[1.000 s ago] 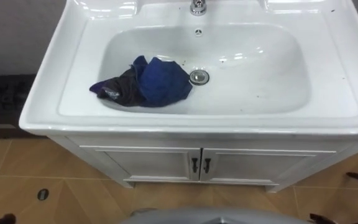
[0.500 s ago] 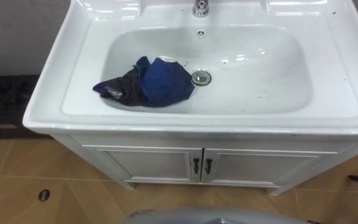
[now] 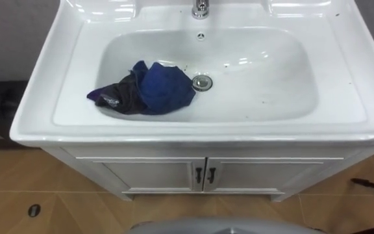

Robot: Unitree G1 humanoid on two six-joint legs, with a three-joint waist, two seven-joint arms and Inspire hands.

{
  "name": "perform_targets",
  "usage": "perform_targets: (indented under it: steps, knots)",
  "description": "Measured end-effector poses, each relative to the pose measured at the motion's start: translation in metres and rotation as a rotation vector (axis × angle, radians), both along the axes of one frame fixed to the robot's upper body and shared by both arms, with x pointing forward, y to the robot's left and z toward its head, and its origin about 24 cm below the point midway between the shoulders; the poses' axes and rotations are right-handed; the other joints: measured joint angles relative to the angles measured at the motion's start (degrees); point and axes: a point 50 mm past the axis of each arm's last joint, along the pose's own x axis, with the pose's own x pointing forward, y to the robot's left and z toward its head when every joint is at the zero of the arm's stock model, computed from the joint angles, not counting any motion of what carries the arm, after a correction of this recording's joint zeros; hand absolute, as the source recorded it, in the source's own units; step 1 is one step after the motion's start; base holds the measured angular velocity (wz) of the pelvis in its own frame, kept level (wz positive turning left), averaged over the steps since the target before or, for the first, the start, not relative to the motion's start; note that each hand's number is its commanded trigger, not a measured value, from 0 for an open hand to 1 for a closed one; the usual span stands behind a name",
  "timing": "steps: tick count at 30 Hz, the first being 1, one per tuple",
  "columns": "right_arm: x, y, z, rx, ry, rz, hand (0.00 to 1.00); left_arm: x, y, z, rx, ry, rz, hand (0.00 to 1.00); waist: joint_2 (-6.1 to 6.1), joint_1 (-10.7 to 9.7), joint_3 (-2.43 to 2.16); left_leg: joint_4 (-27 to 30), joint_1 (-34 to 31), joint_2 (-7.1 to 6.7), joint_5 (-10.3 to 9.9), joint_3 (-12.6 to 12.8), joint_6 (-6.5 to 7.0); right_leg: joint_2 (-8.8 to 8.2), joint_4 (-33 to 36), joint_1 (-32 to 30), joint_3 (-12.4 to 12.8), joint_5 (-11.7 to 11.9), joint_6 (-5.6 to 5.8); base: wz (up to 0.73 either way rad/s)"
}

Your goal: Wipe basin

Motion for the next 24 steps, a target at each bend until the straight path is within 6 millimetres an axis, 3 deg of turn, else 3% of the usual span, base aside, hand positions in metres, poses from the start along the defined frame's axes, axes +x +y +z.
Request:
perform_targets:
  steps: [7,12,24]
  knots:
    - [0.005,0.006,-0.001,0.026,-0.008,0.022,0.0,0.026,-0.005,-0.004,-0.063,-0.008,-0.157,0.0,-0.81,-0.58,0.19,0.0,-0.2,0.12,0.0,1.31,0.0,0.2,-0.95,-0.09,0.3,0.3,0.11,-0.02]
    - [0.004,0.014,-0.004,0.055,-0.011,-0.002,0.0,0.032,-0.01,-0.006,-0.1,0.005,-0.214,0.0,-1.75,-1.12,0.17,0.01,-0.03,0.13,0.0,2.02,0.0,0.21,-1.65,0.5,0.32,0.55,0.15,-0.03]
    - [0.007,0.015,-0.003,0.08,-0.03,0.002,0.0,0.043,-0.02,-0.01,-0.231,0.013,-0.277,0.0,-1.36,-2.39,0.13,-0.03,-0.05,0.19,-0.01,3.21,0.0,0.36,-1.81,0.31,2.03,1.01,0.28,-0.05]
